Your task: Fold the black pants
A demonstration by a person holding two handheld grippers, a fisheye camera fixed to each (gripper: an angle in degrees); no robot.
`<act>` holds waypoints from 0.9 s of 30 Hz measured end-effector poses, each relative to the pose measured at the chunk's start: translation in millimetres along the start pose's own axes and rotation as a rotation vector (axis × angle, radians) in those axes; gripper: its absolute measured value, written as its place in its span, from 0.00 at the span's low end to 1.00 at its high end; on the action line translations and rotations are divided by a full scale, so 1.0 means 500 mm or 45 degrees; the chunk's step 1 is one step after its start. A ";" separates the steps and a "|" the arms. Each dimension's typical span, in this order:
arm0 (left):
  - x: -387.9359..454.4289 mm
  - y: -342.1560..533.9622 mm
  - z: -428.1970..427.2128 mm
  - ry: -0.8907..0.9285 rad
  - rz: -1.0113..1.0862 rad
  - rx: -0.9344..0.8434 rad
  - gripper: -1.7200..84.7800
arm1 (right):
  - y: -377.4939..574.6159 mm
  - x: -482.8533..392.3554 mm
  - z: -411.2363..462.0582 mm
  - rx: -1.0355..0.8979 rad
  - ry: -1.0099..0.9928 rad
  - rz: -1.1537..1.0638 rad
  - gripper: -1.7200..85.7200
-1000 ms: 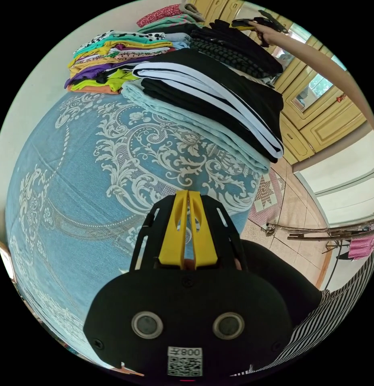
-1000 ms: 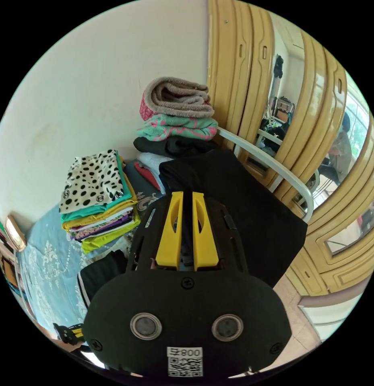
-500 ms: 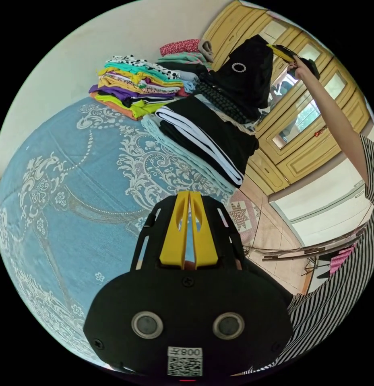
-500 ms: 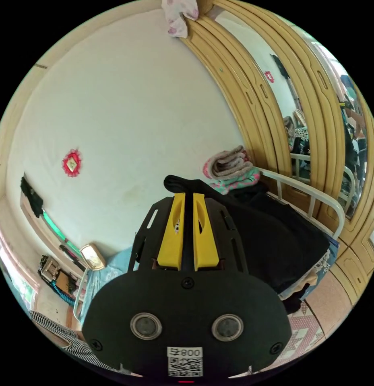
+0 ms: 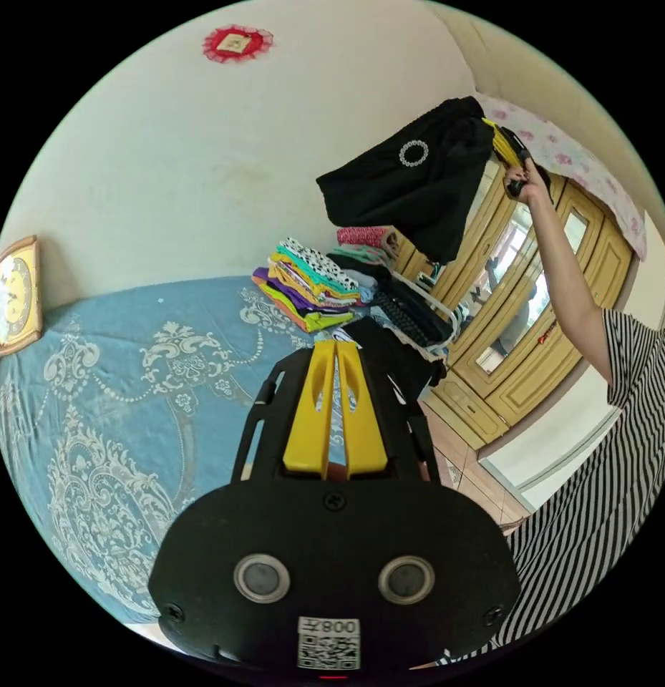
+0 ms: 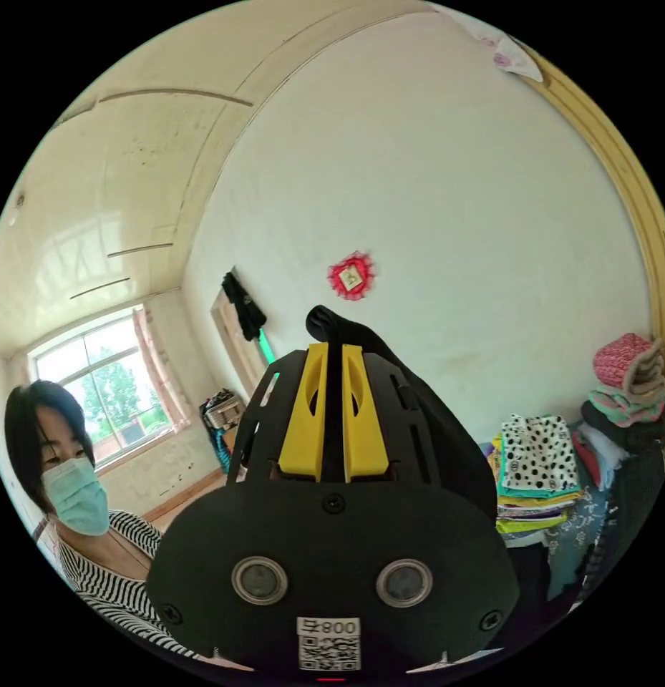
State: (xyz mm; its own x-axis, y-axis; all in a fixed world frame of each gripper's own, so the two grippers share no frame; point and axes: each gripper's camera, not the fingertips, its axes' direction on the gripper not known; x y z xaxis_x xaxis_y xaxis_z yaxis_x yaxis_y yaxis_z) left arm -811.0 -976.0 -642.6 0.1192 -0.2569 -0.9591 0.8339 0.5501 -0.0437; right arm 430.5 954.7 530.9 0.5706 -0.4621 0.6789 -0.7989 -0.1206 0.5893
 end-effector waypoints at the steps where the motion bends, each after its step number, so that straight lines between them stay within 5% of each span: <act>1: -0.027 0.018 -0.066 -0.031 -0.022 0.073 0.04 | 0.027 -0.027 0.035 -0.043 -0.058 -0.012 0.05; 12: -0.210 0.220 -0.504 -0.128 -0.075 0.460 0.13 | 0.435 -0.100 0.391 -0.591 -0.408 0.231 0.05; 16: -0.245 0.317 -0.557 -0.064 -0.087 0.411 0.12 | 0.600 -0.070 0.459 -0.612 -0.582 0.424 0.05; 21: -0.325 0.439 -0.569 -0.264 -0.179 0.279 0.07 | 0.775 -0.025 0.566 -0.870 -0.448 0.535 0.05; 27: -0.510 0.626 -0.603 -0.351 -0.497 0.033 0.10 | 0.790 0.062 0.518 -0.734 -0.472 0.595 0.05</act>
State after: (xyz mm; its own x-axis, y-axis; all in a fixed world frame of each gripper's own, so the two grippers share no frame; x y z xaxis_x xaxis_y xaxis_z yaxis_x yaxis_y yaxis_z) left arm -742.6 -498.7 -496.1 -0.0702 -0.6435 -0.7622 0.8575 0.3514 -0.3757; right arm 83.2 665.2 671.5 0.0236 -0.6249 0.7804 -0.6573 0.5785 0.4831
